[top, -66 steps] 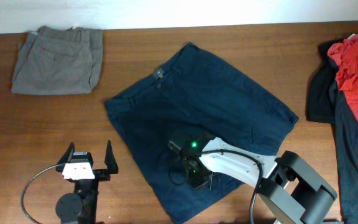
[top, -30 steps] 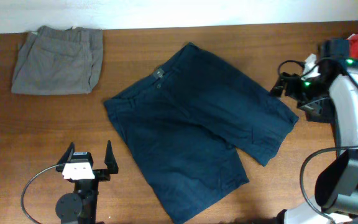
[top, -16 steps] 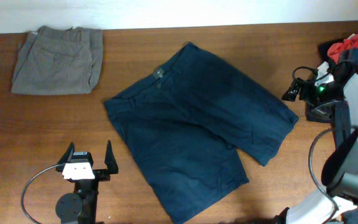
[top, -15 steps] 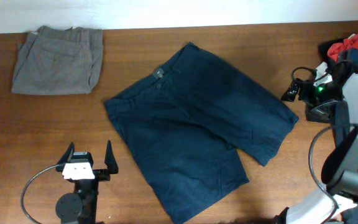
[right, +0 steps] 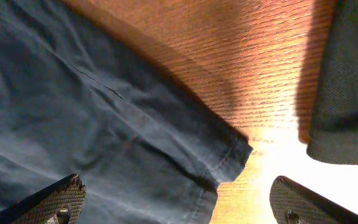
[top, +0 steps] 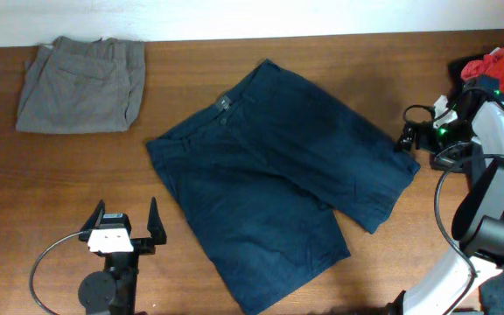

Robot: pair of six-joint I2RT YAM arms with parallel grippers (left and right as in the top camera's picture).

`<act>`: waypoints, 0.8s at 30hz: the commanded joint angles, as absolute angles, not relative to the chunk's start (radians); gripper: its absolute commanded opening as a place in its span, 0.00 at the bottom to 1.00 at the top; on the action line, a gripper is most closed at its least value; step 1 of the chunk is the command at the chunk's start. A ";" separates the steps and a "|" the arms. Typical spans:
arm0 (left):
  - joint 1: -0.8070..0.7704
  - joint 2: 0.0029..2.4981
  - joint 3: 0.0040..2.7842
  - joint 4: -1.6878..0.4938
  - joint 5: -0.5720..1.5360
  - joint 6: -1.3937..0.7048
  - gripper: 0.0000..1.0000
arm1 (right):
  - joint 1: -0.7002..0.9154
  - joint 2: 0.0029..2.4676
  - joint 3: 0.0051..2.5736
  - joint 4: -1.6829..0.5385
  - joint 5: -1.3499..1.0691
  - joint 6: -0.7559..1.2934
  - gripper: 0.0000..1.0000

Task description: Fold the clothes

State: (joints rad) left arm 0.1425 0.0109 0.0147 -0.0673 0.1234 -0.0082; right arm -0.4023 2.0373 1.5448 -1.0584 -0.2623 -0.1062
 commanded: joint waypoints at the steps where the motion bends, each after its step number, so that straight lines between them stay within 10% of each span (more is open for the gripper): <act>1: 0.140 0.005 0.009 -0.068 0.134 -0.004 0.99 | -0.400 2.074 1.547 -1.062 -0.252 -0.161 0.99; 24: 0.140 0.005 0.009 -0.068 0.134 -0.004 0.99 | -0.400 2.116 1.543 -1.042 -0.253 -0.206 0.73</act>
State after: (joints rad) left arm 0.1425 0.0109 0.0147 -0.0673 0.1234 -0.0082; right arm -0.4023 2.1002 1.5448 -1.0454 -0.2588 -0.1951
